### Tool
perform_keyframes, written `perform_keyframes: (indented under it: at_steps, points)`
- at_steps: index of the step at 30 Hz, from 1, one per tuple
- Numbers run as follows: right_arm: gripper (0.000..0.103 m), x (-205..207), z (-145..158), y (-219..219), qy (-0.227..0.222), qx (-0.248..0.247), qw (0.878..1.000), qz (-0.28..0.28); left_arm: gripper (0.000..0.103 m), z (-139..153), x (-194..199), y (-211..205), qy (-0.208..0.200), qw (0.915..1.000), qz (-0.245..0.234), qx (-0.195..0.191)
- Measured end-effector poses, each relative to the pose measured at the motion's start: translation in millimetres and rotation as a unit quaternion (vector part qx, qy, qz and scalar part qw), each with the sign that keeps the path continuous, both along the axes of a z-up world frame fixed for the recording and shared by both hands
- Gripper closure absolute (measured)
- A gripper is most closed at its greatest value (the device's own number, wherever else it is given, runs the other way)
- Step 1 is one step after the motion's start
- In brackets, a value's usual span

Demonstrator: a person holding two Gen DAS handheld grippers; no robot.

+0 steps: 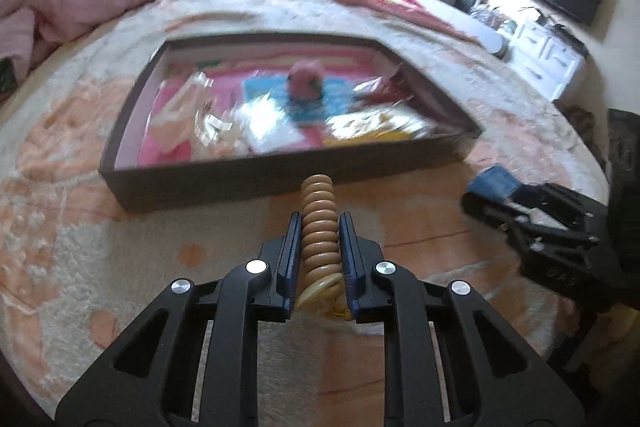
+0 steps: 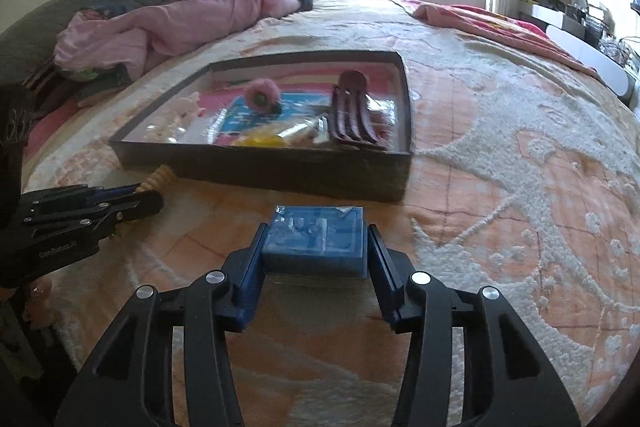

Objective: Organize jewelry
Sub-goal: 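Lower the coiled tie into the box with the left tool while the right places the blue case there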

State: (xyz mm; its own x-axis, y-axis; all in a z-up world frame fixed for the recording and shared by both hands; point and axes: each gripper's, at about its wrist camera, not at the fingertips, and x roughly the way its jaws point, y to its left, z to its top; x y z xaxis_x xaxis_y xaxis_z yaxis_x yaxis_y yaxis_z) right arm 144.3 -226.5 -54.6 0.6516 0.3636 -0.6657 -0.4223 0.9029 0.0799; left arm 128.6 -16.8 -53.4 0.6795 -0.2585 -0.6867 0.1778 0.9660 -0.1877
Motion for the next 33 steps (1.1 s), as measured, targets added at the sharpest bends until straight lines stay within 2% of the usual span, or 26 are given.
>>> perform_keyframes:
  at_steps: [6, 15, 33]
  points:
    - [0.058, -8, 14, 9, -0.025, -0.001, 1.0, 0.014, 0.091, 24, -4, -1, -0.038, 0.9993, -0.001, -0.004]
    - [0.058, -2, 26, 23, -0.046, -0.008, 0.999, 0.021, 0.091, 34, 10, 15, -0.055, 0.9981, 0.025, -0.007]
    - [0.058, 34, 40, 46, -0.067, -0.001, 0.998, 0.016, 0.091, 28, 46, 39, -0.044, 0.9973, 0.058, -0.005]
